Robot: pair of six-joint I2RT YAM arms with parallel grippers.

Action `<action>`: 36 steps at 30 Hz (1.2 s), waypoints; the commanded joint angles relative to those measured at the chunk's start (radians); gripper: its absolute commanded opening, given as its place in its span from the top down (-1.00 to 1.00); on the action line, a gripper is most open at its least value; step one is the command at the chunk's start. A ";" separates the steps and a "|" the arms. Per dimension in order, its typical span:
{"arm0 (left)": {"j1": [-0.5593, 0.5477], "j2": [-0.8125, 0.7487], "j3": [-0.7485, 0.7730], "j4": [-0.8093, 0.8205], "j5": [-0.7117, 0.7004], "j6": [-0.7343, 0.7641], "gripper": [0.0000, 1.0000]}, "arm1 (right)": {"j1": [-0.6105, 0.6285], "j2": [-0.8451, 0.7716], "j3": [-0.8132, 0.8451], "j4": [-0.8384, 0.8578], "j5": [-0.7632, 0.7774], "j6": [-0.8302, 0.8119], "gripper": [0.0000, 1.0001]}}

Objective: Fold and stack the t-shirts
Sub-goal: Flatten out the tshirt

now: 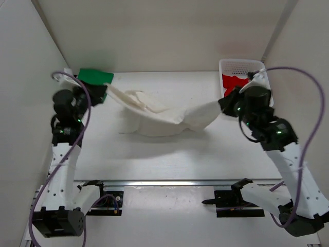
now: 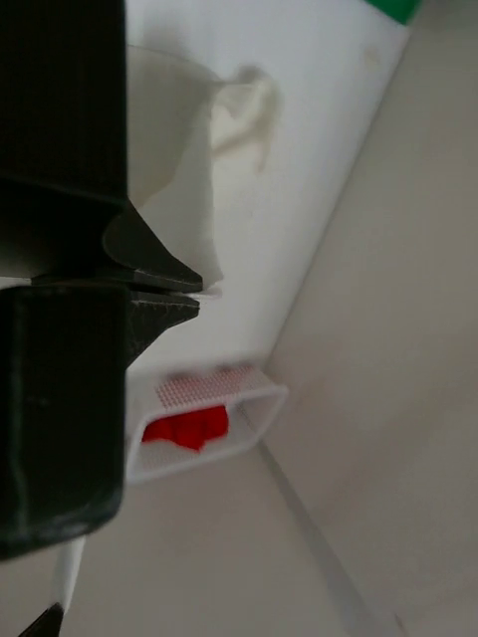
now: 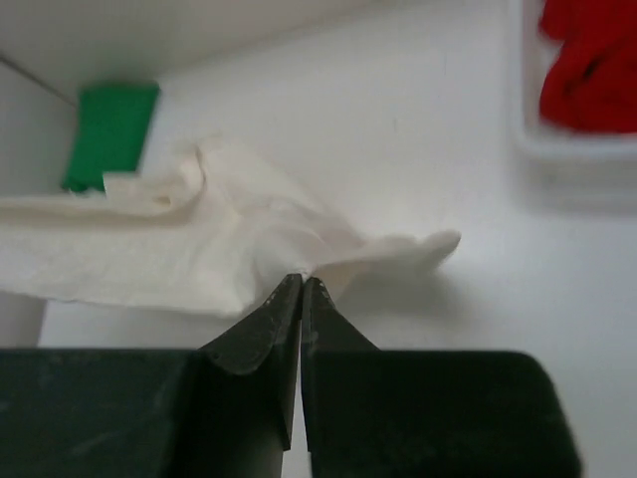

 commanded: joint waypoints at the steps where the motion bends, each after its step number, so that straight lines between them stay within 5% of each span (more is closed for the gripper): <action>1: 0.179 0.066 0.249 0.021 0.325 -0.118 1.00 | 0.013 0.035 0.318 -0.183 0.184 -0.121 1.00; 7: 0.316 0.111 0.428 0.085 0.448 -0.268 1.00 | -0.005 0.245 0.895 -0.228 0.127 -0.257 1.00; 9: 0.346 0.111 0.437 0.130 0.474 -0.315 1.00 | 0.119 0.287 1.006 -0.205 0.202 -0.265 0.98; 12: 0.360 0.129 0.563 0.035 0.439 -0.277 1.00 | 0.473 0.296 0.999 -0.018 0.510 -0.401 0.99; 13: 0.355 0.134 0.618 0.002 0.422 -0.260 1.00 | 0.704 0.283 0.969 0.140 0.746 -0.519 1.00; 14: 0.360 0.143 0.653 -0.021 0.410 -0.241 1.00 | 1.009 0.236 0.836 0.304 0.902 -0.845 1.00; 15: 0.360 0.151 0.675 -0.037 0.395 -0.229 1.00 | 1.120 0.199 0.556 1.003 1.068 -1.424 1.00; 16: 0.357 0.151 0.684 -0.057 0.382 -0.212 1.00 | 1.154 0.168 0.488 1.453 1.072 -1.577 1.00; 19: 0.312 0.162 0.557 0.004 0.344 -0.209 1.00 | 0.911 0.247 0.672 0.768 0.984 -1.147 0.99; 22: 0.199 0.171 0.404 -0.023 0.168 -0.111 1.00 | 0.778 0.255 0.562 0.701 0.904 -1.054 0.99; 24: 0.148 0.153 0.263 0.006 0.094 -0.076 1.00 | 0.512 0.308 0.598 0.352 0.700 -0.654 1.00; 25: 0.130 0.154 0.229 0.004 0.073 -0.059 1.00 | 0.401 0.333 0.609 0.144 0.438 -0.470 1.00; 26: 0.111 0.149 0.171 -0.005 0.063 -0.039 1.00 | 0.227 0.341 0.581 0.088 0.194 -0.419 1.00; 28: 0.093 0.158 0.041 0.004 0.023 -0.005 1.00 | 0.065 0.330 0.382 0.158 0.047 -0.374 1.00; 32: 0.090 0.253 -0.052 0.095 0.002 -0.007 1.00 | -0.190 0.476 0.370 0.191 -0.316 -0.330 1.00; 36: 0.030 0.521 0.195 0.084 -0.067 -0.017 1.00 | -0.298 0.864 0.860 0.065 -0.397 -0.339 1.00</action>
